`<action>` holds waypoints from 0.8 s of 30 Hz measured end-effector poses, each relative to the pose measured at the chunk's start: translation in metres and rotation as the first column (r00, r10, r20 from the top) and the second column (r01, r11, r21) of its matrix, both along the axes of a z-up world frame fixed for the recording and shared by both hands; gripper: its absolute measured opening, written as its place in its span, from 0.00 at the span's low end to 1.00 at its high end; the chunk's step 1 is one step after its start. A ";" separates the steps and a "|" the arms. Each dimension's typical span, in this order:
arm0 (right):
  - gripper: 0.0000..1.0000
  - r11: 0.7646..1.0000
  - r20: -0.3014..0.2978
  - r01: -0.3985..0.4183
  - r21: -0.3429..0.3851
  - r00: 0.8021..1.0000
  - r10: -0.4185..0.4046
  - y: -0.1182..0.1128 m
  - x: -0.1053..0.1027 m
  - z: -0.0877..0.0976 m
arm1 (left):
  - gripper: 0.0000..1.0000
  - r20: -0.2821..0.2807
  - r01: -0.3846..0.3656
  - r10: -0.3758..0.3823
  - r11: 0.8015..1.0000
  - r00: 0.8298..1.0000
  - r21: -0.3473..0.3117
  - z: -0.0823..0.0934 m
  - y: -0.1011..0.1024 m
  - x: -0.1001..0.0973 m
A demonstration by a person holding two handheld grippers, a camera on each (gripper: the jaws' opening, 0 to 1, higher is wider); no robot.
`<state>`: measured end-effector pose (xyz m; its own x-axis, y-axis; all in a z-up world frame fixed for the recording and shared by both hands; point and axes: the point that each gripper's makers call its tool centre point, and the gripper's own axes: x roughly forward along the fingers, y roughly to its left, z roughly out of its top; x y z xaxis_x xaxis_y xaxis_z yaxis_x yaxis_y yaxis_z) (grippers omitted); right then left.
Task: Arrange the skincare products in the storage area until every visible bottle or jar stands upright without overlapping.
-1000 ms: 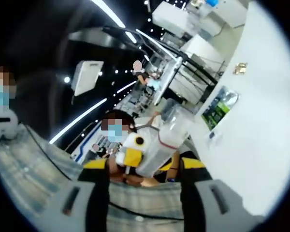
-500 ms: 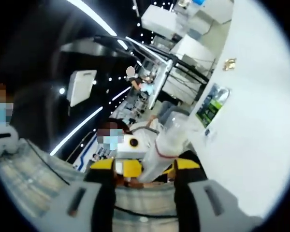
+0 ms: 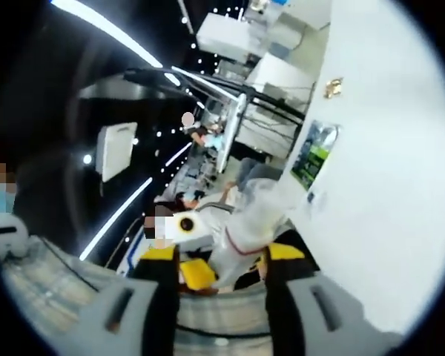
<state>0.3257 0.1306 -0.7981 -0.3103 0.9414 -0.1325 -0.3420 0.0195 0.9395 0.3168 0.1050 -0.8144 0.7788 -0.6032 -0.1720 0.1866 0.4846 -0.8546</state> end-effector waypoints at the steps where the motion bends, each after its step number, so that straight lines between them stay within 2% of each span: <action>1: 0.43 1.000 -0.009 0.009 -0.005 1.000 -0.009 0.000 0.002 -0.001 | 0.23 0.001 0.011 -0.011 0.999 1.000 0.031 -0.002 0.000 0.001; 5: 0.41 0.999 -0.063 0.046 -0.021 0.997 -0.047 0.001 0.008 0.000 | 0.23 0.019 0.021 -0.023 0.995 1.000 0.097 0.001 0.000 0.005; 12: 0.30 0.995 -0.061 0.043 -0.090 0.997 -0.049 0.005 0.011 -0.009 | 0.23 0.050 0.002 -0.011 0.985 0.999 0.173 0.001 0.001 0.004; 15: 0.26 0.994 -0.071 0.032 -0.108 0.997 -0.040 0.009 0.007 -0.012 | 0.23 0.048 0.013 -0.025 0.970 0.999 0.242 -0.001 0.005 -0.001; 21: 0.26 0.988 -0.084 0.073 -0.134 0.993 -0.085 0.017 0.006 -0.011 | 0.23 0.050 0.025 -0.041 0.955 0.998 0.295 0.001 0.012 0.000; 24: 0.26 0.986 -0.098 0.098 -0.136 0.989 -0.111 0.021 0.009 -0.006 | 0.23 0.054 0.062 -0.087 0.931 0.995 0.360 0.007 0.018 0.001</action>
<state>0.3345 0.1515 -0.8041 -0.2298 0.9460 -0.2285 -0.2314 0.1749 0.9570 0.3177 0.1225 -0.8074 0.7514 -0.5683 -0.3354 0.2850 0.7379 -0.6118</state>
